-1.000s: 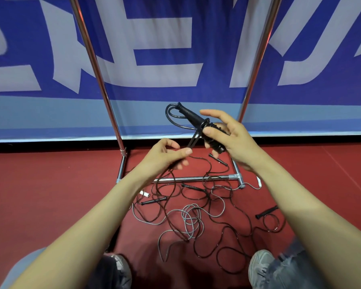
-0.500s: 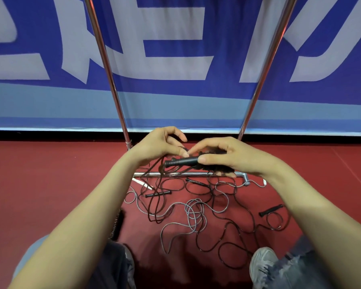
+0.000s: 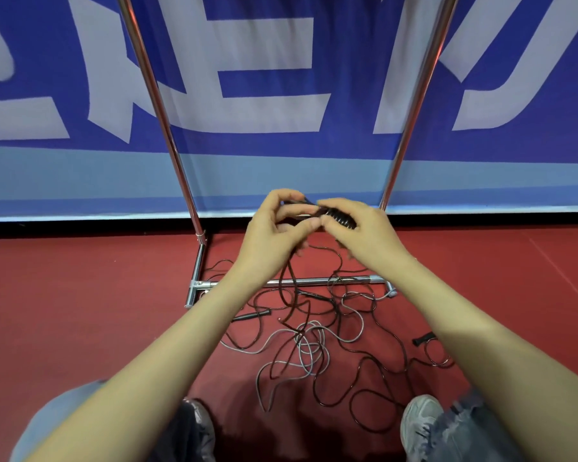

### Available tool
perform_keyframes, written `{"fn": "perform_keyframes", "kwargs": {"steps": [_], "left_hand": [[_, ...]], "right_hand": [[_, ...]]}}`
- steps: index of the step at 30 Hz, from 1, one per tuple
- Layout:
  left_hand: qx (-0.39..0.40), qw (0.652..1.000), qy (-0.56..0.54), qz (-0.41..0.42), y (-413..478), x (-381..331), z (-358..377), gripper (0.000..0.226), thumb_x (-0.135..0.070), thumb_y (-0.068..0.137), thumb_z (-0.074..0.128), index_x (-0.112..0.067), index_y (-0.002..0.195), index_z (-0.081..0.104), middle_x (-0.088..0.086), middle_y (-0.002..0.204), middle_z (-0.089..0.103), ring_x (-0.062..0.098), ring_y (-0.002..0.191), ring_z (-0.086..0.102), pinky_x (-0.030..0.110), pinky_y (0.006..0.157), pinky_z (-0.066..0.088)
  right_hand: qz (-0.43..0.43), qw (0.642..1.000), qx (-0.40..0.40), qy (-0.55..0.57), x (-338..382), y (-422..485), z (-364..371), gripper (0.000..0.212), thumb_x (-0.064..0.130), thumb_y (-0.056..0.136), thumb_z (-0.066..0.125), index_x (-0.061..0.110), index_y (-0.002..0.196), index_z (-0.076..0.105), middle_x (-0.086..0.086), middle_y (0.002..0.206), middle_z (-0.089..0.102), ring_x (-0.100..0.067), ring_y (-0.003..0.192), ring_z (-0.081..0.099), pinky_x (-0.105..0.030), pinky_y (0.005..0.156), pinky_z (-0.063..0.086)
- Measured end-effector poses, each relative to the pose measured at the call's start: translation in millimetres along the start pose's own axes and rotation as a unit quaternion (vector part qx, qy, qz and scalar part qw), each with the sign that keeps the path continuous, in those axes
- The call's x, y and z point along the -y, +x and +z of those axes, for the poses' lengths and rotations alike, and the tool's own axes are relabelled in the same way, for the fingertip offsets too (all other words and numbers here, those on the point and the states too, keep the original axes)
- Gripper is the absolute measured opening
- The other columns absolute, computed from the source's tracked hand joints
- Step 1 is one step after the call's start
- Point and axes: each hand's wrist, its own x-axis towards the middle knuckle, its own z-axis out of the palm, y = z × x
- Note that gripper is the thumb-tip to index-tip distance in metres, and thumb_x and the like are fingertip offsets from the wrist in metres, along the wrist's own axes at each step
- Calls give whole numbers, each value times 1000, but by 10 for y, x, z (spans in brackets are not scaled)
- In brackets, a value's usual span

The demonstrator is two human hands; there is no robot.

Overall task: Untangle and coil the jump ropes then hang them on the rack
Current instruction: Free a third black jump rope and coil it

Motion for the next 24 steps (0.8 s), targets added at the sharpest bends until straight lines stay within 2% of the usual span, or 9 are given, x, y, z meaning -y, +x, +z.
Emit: {"fn": "perform_keyframes", "kwargs": {"steps": [1, 3, 6, 8, 11, 14, 20, 22, 24], "left_hand": [[-6, 1000, -17, -11, -2, -1, 2, 30, -4, 86, 68, -10, 108, 50, 3, 88, 69, 14, 51, 55, 25, 52, 48], [2, 999, -18, -31, 4, 26, -22, 25, -10, 89, 66, -11, 108, 50, 3, 75, 66, 12, 53, 56, 23, 58, 48], [63, 997, 5, -45, 10, 72, -69, 14, -19, 93, 60, -11, 102, 53, 1, 64, 64, 13, 55, 52, 20, 64, 45], [85, 993, -40, -65, 10, 102, -90, 7, -18, 94, 58, -13, 97, 54, -1, 60, 59, 11, 51, 47, 21, 61, 45], [80, 981, -137, -115, 32, 154, -133, 1, -13, 94, 53, -14, 94, 54, -3, 59, 53, 7, 46, 37, 20, 50, 39], [68, 977, -148, -138, 78, 229, -206, 6, -8, 94, 53, -11, 98, 54, -1, 64, 61, 7, 47, 36, 17, 47, 31], [75, 987, -68, -129, 132, 310, -223, 14, -6, 87, 63, -11, 99, 59, 4, 74, 72, 9, 51, 47, 21, 54, 37], [79, 993, -22, -82, 139, 265, -247, 15, -12, 76, 74, -20, 88, 69, 2, 69, 69, 10, 53, 49, 22, 54, 38], [77, 996, 17, -43, 171, 226, -314, 18, -8, 77, 74, -15, 92, 66, 6, 68, 63, 13, 56, 54, 23, 54, 41]], "right_hand": [[8, 998, -7, 55, 21, 5, -23, 30, 22, 91, 63, 26, 120, 65, 3, 86, 61, -4, 53, 55, -29, 59, 53], [11, 990, -14, 137, 44, 24, -74, 28, 18, 93, 62, 27, 119, 65, -3, 82, 54, -6, 45, 49, -25, 45, 48], [27, 963, -18, 268, 74, 42, -109, 23, 12, 96, 56, 25, 113, 65, -4, 75, 50, -13, 54, 48, -25, 42, 45], [43, 943, -24, 328, 110, 42, -143, 20, 12, 97, 54, 21, 111, 65, -7, 78, 52, -15, 55, 49, -24, 41, 44], [59, 919, -42, 387, 100, 71, -257, 17, 15, 97, 53, 17, 110, 65, -12, 85, 54, -16, 54, 50, -23, 40, 43], [59, 913, -26, 402, 76, 65, -316, 17, 17, 97, 53, 16, 109, 65, -12, 86, 57, -17, 55, 50, -24, 41, 42], [65, 891, 141, 426, 185, -39, -254, 29, 21, 95, 49, 3, 117, 56, -4, 67, 61, -16, 48, 48, -19, 33, 32], [69, 888, 216, 399, 187, -69, -244, 28, 23, 89, 53, 7, 111, 57, -7, 70, 61, -15, 48, 48, -17, 32, 31], [79, 886, 277, 364, 155, -75, -237, 21, 22, 88, 59, 13, 106, 59, -14, 79, 59, -16, 50, 50, -17, 32, 33]]}}
